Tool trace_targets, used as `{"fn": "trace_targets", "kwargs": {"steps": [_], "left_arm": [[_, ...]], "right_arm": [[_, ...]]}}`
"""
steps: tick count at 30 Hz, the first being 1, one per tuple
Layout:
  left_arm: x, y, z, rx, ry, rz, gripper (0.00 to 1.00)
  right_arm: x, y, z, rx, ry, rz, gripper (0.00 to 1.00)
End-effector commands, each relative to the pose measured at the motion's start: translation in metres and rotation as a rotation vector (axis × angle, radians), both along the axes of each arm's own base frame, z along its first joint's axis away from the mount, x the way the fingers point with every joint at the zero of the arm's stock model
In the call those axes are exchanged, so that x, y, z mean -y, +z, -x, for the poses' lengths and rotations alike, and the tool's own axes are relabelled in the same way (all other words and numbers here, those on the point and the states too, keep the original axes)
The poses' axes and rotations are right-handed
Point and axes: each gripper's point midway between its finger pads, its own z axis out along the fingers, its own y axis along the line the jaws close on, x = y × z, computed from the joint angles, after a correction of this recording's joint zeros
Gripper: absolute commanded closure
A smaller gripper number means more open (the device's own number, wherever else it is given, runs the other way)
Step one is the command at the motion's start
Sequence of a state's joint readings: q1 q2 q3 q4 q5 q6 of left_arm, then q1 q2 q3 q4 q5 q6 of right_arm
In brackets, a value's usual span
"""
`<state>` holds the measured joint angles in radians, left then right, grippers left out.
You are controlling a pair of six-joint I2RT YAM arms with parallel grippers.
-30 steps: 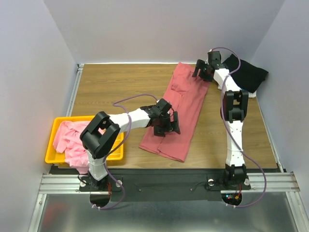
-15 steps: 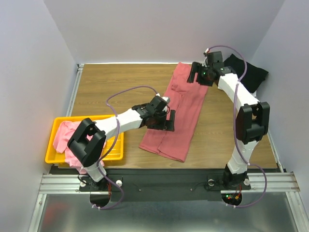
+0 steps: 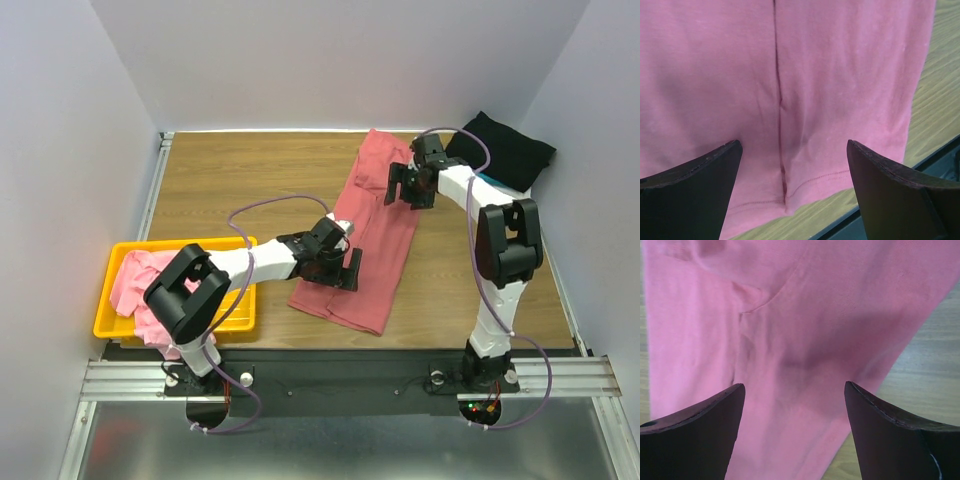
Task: Fold and stack the t-shirts
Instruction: Fold the tshirt
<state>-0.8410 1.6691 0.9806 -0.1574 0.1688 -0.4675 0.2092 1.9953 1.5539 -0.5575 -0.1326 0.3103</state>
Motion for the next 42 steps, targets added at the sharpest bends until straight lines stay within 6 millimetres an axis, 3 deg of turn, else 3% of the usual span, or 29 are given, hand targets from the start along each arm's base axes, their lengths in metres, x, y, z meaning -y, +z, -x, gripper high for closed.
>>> {"fn": "trace_targets", "kwargs": {"steps": [1, 7, 17, 22, 25, 28, 31, 32, 33, 36, 37, 38, 40, 42], "left_arm": [[0.006, -0.017, 0.014, -0.017, -0.054, -0.002, 0.01], [0.028, -0.03, 0.044, -0.117, -0.096, 0.054, 0.01], [0.092, -0.019, 0.077, -0.219, -0.236, 0.151, 0.01], [0.102, -0.024, 0.088, -0.24, -0.264, 0.148, 0.01], [0.1, -0.023, 0.082, -0.212, -0.242, 0.132, 0.01], [0.097, -0.017, 0.073, -0.17, -0.221, 0.095, 0.01], [0.091, -0.002, 0.055, -0.109, -0.173, 0.062, 0.01], [0.086, 0.007, 0.047, -0.084, -0.14, 0.05, 0.01], [0.082, 0.011, 0.043, -0.074, -0.124, 0.046, 0.01], [0.074, 0.038, 0.034, -0.013, -0.079, 0.046, 0.01], [0.072, 0.047, 0.031, 0.003, -0.066, 0.057, 0.01], [0.07, 0.063, 0.031, 0.023, -0.05, 0.081, 0.01], [0.065, 0.075, 0.033, 0.035, -0.034, 0.102, 0.01], [0.056, 0.082, 0.039, 0.031, -0.018, 0.116, 0.01]], "right_arm": [[0.007, -0.023, -0.01, -0.001, -0.006, 0.04, 0.14], [0.006, -0.042, -0.019, -0.025, -0.011, 0.051, 0.14], [-0.006, -0.062, -0.044, -0.03, 0.018, 0.025, 0.14], [-0.016, -0.068, -0.051, -0.036, 0.042, -0.015, 0.14], [-0.018, -0.068, -0.056, -0.032, 0.044, -0.024, 0.14], [-0.022, -0.052, -0.06, -0.001, 0.051, -0.046, 0.13], [-0.022, -0.02, -0.064, 0.059, 0.051, -0.052, 0.12], [-0.021, -0.013, -0.063, 0.069, 0.05, -0.049, 0.11], [-0.02, 0.009, -0.06, 0.107, 0.049, -0.05, 0.08], [-0.011, 0.036, -0.047, 0.148, 0.037, -0.03, 0.06], [-0.008, 0.064, -0.039, 0.197, 0.024, -0.032, 0.06], [0.0, 0.059, -0.024, 0.174, 0.006, -0.01, 0.06], [0.005, 0.065, -0.001, 0.163, -0.009, -0.011, 0.06], [0.012, 0.065, 0.038, 0.116, -0.021, -0.013, 0.06]]}}
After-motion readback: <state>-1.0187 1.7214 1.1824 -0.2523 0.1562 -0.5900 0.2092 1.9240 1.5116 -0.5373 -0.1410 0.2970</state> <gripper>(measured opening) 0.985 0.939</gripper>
